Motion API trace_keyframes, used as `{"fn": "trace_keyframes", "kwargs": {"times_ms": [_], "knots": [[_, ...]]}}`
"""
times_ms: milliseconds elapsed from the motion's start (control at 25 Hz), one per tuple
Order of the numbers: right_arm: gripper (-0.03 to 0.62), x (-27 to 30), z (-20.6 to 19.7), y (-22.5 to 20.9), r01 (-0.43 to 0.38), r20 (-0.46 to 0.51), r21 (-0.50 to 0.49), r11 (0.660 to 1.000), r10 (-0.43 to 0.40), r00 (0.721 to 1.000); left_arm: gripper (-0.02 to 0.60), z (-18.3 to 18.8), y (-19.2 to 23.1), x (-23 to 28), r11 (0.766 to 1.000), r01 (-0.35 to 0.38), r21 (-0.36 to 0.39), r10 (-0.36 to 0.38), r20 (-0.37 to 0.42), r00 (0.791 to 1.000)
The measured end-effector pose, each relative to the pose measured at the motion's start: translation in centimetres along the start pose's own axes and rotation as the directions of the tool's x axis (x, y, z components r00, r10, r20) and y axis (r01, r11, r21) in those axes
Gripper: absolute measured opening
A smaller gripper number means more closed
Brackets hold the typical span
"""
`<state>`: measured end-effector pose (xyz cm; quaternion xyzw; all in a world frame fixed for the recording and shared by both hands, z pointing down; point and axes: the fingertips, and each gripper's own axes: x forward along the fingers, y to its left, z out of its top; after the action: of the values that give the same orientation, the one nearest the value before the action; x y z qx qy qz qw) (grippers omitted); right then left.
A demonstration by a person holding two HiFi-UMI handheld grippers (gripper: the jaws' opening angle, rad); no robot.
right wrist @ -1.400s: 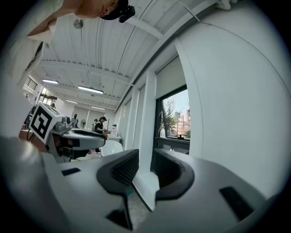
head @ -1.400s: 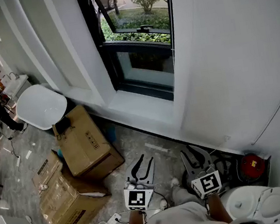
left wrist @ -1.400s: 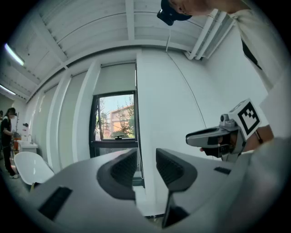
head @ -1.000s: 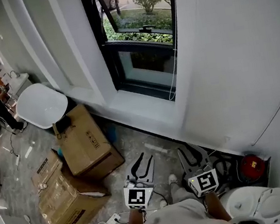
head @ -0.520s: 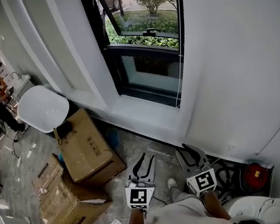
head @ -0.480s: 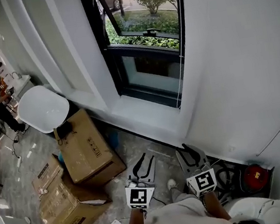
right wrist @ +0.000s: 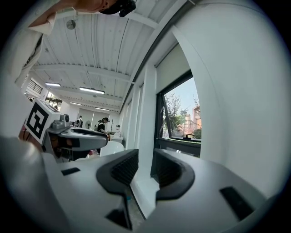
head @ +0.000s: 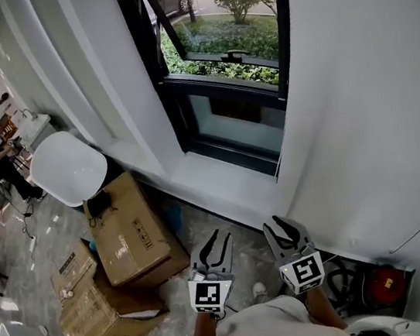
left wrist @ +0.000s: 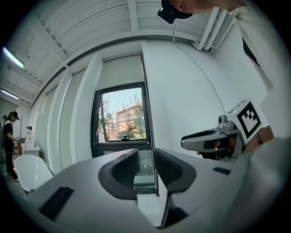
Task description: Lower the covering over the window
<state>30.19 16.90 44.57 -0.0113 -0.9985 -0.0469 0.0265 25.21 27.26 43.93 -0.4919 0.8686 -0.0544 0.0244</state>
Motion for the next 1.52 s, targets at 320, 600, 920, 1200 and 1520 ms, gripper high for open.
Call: {"fn": "trace_keyframes", "kwargs": {"times_ms": [320, 600, 920, 1200, 1520], "knots": [[0.094, 4.6, -0.3, -4.7, -0.033, -0.001, -0.004, 0.999, 0.033, 0.999, 0.117, 0.1, 1.3, 6.2, 1.0, -0.026, 0.005, 0.026, 0.003, 1.0], [0.094, 7.4, -0.7, -7.6, -0.058, -0.006, 0.0, 0.998, 0.058, 0.998, 0.114, -0.2, 2.0, 9.9, 0.999, -0.049, 0.004, 0.049, -0.004, 0.999], [0.094, 9.2, -1.0, -9.9, -0.042, -0.015, 0.005, 0.999, 0.042, 0.999, 0.114, -0.3, 2.5, 12.8, 0.999, -0.038, -0.002, 0.038, -0.007, 0.999], [0.092, 10.8, -1.2, -11.4, -0.018, -0.019, 0.009, 1.0, 0.018, 1.0, 0.114, -0.5, 3.4, 15.1, 1.0, -0.018, -0.002, 0.018, 0.001, 1.0], [0.092, 14.6, -0.9, -12.9, 0.028, -0.015, 0.006, 1.0, -0.028, 0.999, 0.112, -0.8, 6.1, 19.0, 1.0, 0.03, 0.003, -0.03, 0.015, 0.999]]}}
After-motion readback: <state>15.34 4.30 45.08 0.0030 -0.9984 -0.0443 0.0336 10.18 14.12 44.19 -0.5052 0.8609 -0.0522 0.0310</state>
